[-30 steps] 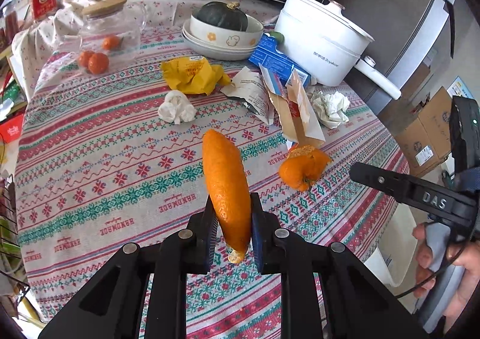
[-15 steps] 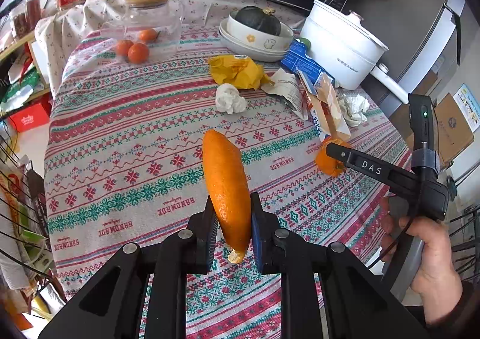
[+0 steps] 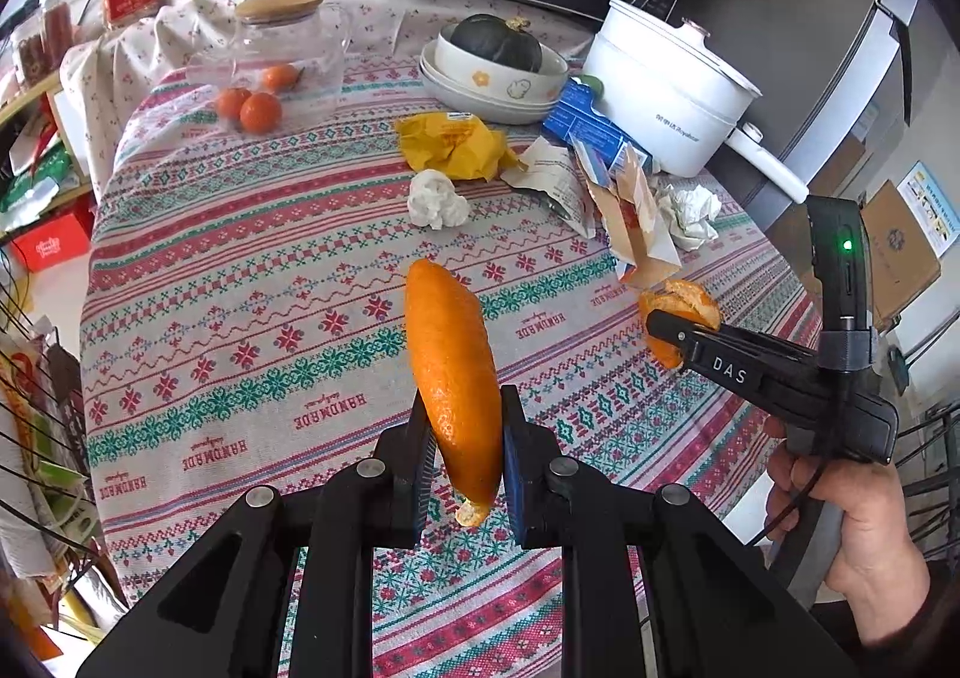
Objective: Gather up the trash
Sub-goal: 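Grasp the curled orange peel with the right tool while the left tool holds its peel, then carry both held orange peels off the table over the white bin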
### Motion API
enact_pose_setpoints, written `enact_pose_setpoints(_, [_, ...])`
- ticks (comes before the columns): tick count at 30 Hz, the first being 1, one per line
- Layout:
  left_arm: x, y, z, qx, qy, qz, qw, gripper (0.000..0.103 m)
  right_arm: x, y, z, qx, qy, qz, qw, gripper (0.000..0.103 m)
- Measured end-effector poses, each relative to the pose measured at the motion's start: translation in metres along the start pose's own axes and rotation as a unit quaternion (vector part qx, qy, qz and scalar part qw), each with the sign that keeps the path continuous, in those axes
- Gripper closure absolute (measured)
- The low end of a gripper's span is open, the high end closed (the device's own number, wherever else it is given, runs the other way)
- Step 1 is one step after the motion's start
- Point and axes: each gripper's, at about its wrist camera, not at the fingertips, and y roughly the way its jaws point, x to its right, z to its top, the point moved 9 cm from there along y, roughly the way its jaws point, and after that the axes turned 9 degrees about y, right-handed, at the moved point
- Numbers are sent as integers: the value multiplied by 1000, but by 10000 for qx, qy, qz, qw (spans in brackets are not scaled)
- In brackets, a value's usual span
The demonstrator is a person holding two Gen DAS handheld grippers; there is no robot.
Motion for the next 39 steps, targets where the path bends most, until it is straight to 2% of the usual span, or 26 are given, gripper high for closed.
enact_pose_setpoints(7, [19,-4,5,85,107,-107,9998,83,17,-29,-2,-48,135,213,9997,76])
enact_pose_setpoints(17, [60,0,13,118,268,-354,9989,83,63,-68,8,137,383,219,9989,76])
enact_pose_setpoints(30, [149,26,20,2,800,-705,9943,83,139,-111,6,272,623,5,9977,76])
enact_pose_setpoints(39, [229,43,16,-88,1312,-1063,9856,82,198,-135,-8,311,760,-267,9963,76])
